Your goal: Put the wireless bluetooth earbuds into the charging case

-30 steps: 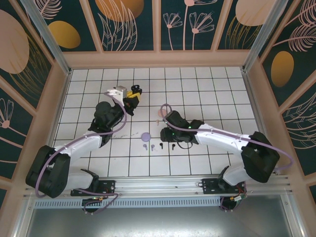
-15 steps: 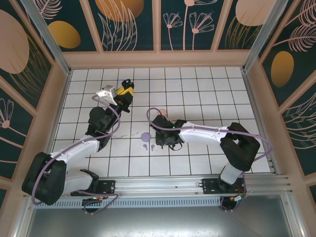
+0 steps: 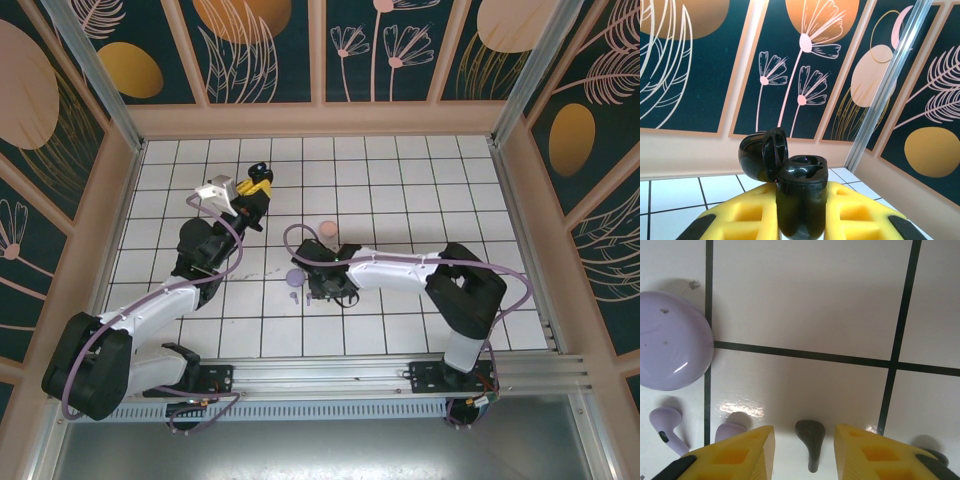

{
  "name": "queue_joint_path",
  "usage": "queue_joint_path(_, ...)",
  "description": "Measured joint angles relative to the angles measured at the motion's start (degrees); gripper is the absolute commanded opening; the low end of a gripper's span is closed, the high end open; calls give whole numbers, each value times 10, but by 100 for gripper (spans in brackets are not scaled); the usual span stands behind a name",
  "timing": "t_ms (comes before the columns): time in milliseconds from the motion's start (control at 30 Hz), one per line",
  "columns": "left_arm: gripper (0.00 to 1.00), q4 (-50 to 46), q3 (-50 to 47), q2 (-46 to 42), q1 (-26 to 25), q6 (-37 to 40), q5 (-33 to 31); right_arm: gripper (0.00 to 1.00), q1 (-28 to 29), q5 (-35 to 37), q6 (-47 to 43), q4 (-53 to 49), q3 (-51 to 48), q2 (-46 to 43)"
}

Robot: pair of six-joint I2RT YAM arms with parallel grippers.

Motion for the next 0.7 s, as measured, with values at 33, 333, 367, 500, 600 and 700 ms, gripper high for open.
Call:
queue_joint_path(33,0,0,0,0,0,1,1,36,1,1,0,-3,1,2)
queue_joint_path(333,0,0,0,0,0,6,11,34,3,4,4,-9,2,16)
queue_joint_path(367,0,0,0,0,0,6,12,34,3,4,4,-9,2,18)
queue_joint_path(500,0,0,0,0,0,6,14,33,3,4,6,-9,2,25)
queue_joint_path(600,0,0,0,0,0,5,16,32,3,5,9,-9,4,30)
queue_joint_path(700,0,0,0,0,0,5,17,32,3,6,9,-8,9,34)
